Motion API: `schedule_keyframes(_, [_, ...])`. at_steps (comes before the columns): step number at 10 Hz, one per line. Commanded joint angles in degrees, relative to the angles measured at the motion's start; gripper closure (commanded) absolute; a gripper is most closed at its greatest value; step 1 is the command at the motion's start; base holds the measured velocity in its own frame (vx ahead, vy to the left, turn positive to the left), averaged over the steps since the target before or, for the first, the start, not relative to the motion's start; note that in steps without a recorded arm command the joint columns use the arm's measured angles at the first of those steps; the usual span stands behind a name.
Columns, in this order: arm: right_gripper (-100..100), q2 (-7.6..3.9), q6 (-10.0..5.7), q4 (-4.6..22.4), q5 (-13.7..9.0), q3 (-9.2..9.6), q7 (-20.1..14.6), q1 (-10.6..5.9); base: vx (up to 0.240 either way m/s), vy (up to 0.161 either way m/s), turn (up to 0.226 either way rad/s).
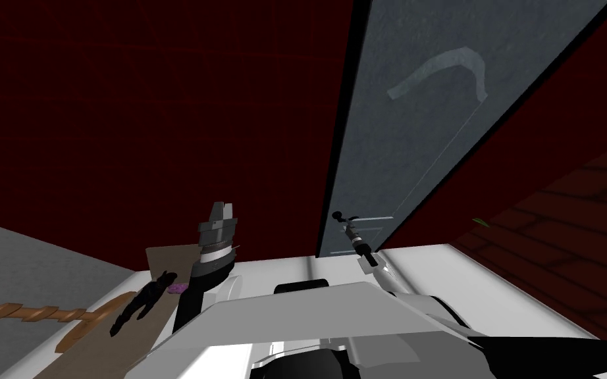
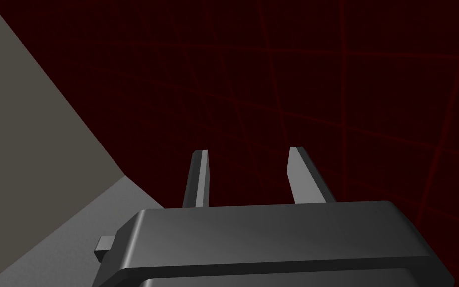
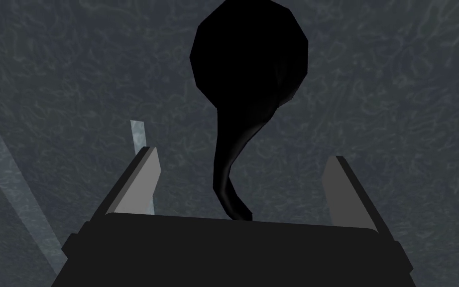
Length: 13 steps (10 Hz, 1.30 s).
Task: Pull the door open
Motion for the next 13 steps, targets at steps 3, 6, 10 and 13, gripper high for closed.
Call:
schedule_keyframes(3, [-100, -2.03, -1.68, 1.4, -1.1, -1.24, -0.7, 1.05, 0.154, 0.038, 0.120])
schedule_keyframes(6, [100, -1.99, -2.48, 2.5, -1.1, -1.27, -0.4, 0.54, 0.008, 0.001, -0.001])
schedule_keyframes(10, [100, -1.99, -2.48, 2.5, -1.1, -1.27, -0.4, 0.54, -0.005, -0.002, 0.003])
schedule_keyframes(13, [100, -3.52, -5.33, 2.5, 0.6, -0.16, -3.1, 2.03, -0.158, -0.061, 0.098])
